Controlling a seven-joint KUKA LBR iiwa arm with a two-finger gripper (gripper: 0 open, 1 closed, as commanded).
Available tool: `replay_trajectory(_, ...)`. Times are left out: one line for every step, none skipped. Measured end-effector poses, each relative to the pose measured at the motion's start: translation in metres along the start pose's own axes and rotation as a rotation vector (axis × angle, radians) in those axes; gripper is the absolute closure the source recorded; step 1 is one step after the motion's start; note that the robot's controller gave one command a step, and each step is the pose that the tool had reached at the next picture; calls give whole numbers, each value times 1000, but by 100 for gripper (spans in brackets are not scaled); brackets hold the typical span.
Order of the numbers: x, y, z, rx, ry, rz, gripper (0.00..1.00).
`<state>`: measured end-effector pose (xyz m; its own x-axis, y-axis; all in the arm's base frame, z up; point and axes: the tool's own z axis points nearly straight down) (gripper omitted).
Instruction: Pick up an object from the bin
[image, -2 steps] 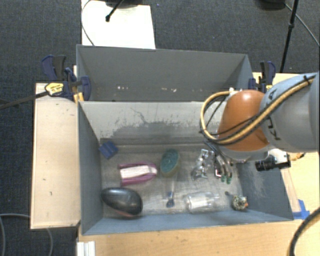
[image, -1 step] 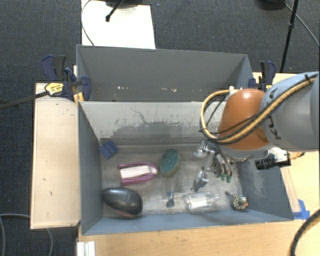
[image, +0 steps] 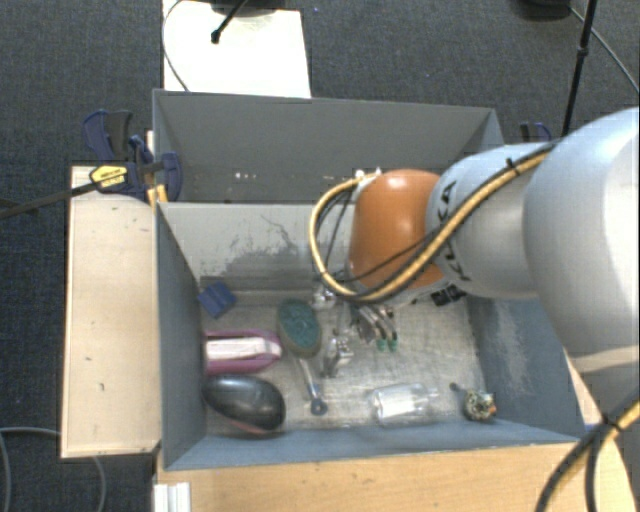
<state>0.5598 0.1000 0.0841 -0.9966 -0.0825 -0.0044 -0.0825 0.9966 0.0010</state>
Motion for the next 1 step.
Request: replay_trajectory(-23, 32, 12, 4, -2, 146, 0)
